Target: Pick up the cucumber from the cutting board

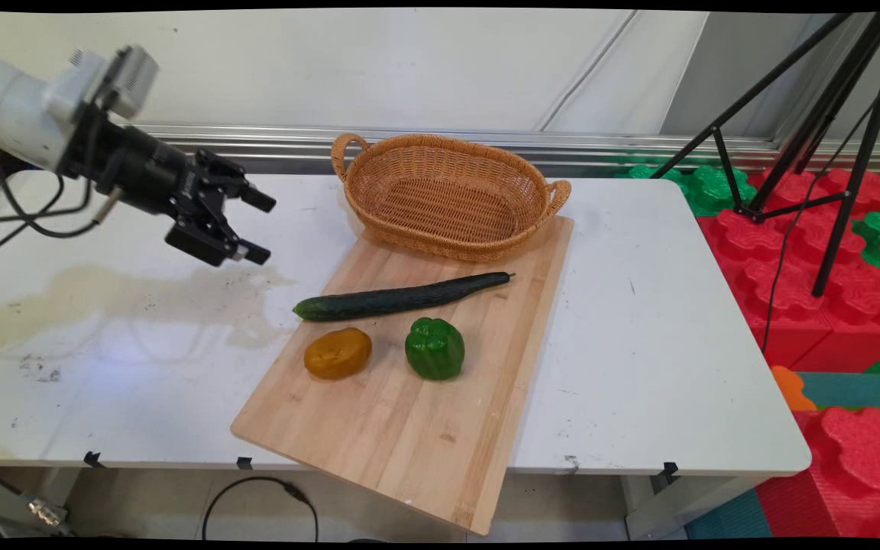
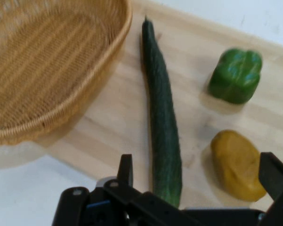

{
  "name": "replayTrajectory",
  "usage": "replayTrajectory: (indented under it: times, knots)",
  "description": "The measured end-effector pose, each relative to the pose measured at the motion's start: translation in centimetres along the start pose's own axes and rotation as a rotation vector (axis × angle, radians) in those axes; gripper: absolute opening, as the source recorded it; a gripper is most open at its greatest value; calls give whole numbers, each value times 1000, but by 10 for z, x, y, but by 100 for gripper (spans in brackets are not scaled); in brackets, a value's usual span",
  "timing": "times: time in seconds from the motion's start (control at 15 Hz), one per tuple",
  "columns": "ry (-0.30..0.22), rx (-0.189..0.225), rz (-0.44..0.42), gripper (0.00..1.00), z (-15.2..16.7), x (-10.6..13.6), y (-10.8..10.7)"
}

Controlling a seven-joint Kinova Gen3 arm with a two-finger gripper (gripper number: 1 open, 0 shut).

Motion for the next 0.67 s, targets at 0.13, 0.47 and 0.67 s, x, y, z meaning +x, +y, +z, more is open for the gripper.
replayTrajectory:
  times: [0.13, 0.47, 0.67]
  knots:
    - [-35, 6, -7, 100, 14, -9, 0]
    - [-84, 9, -17, 100, 50, -16, -7]
    - [-104, 8, -22, 100, 70, -17, -9]
